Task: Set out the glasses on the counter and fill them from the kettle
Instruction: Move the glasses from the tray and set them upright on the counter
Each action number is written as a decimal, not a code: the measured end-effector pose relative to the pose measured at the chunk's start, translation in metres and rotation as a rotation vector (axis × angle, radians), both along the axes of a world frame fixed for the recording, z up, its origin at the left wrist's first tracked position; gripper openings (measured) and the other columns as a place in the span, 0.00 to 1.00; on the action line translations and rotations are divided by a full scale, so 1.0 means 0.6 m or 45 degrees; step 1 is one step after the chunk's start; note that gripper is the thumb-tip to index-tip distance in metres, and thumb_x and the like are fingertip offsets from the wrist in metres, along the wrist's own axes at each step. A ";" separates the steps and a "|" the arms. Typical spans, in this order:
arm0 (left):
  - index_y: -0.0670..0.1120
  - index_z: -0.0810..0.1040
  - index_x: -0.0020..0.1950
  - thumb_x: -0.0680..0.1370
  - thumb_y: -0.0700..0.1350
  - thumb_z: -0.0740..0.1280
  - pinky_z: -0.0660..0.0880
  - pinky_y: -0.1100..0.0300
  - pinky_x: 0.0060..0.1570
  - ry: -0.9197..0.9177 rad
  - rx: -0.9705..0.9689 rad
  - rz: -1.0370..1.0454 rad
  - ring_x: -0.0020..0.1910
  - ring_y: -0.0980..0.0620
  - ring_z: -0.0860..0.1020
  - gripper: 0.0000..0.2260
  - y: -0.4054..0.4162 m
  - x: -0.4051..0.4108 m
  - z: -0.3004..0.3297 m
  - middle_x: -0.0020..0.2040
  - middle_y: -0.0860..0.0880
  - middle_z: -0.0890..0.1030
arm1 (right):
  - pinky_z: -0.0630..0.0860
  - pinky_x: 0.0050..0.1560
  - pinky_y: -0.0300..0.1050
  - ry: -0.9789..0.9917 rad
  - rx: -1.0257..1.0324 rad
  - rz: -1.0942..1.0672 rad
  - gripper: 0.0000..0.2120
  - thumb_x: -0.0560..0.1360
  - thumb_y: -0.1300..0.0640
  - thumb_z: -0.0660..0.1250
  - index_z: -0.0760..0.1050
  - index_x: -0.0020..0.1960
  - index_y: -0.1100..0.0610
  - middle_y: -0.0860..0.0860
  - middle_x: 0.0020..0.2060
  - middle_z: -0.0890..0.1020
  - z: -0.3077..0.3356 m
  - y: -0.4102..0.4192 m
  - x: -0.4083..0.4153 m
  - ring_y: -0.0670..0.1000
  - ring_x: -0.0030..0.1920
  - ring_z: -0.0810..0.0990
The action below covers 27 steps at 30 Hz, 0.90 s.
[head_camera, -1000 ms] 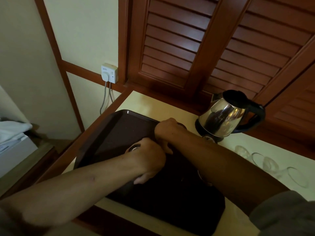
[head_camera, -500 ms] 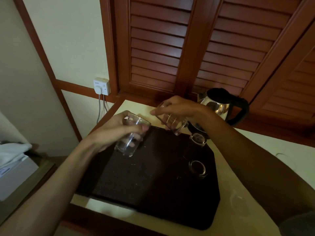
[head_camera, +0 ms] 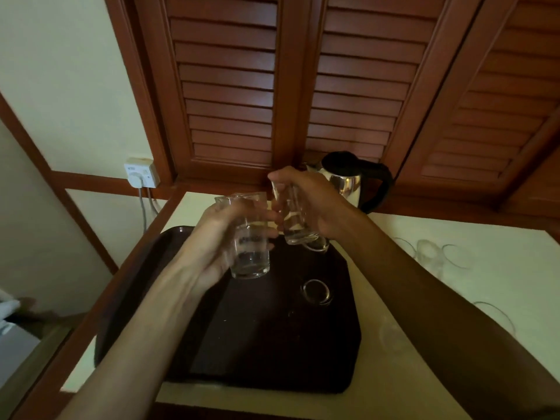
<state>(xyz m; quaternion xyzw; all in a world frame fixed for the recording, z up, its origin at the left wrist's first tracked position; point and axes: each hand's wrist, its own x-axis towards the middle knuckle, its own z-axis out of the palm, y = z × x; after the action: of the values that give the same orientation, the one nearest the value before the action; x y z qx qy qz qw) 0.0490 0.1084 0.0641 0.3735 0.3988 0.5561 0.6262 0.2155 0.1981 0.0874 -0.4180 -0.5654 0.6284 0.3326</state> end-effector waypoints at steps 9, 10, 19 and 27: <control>0.49 0.86 0.42 0.59 0.51 0.75 0.83 0.56 0.32 0.044 0.135 -0.029 0.34 0.48 0.84 0.14 -0.014 0.139 0.035 0.40 0.45 0.86 | 0.79 0.33 0.46 0.109 0.152 -0.062 0.10 0.76 0.57 0.71 0.77 0.38 0.57 0.57 0.36 0.80 0.016 -0.016 0.120 0.54 0.32 0.81; 0.48 0.85 0.44 0.59 0.51 0.75 0.82 0.56 0.32 0.053 0.147 -0.026 0.34 0.49 0.83 0.16 -0.016 0.158 0.038 0.40 0.45 0.86 | 0.78 0.31 0.44 0.127 0.168 -0.054 0.10 0.77 0.58 0.71 0.76 0.38 0.58 0.57 0.35 0.79 0.019 -0.019 0.137 0.52 0.31 0.81; 0.43 0.83 0.51 0.68 0.39 0.72 0.80 0.58 0.35 0.082 0.225 0.101 0.36 0.48 0.81 0.12 -0.030 0.396 0.040 0.42 0.43 0.82 | 0.78 0.35 0.51 0.251 0.260 0.115 0.09 0.75 0.56 0.70 0.75 0.46 0.61 0.59 0.34 0.81 0.015 -0.028 0.362 0.63 0.37 0.80; 0.36 0.78 0.61 0.68 0.41 0.74 0.78 0.47 0.50 0.217 0.211 0.190 0.45 0.47 0.84 0.22 -0.050 0.627 0.026 0.47 0.45 0.85 | 0.75 0.32 0.48 0.364 0.305 0.172 0.07 0.75 0.58 0.69 0.75 0.43 0.62 0.58 0.32 0.79 -0.002 -0.041 0.588 0.55 0.32 0.82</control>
<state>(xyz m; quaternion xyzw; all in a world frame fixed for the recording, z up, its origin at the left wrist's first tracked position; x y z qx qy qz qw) 0.4254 0.0782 0.0799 0.4390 0.4299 0.5984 0.5141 0.5685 0.1735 0.0862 -0.2428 -0.6100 0.6306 0.4139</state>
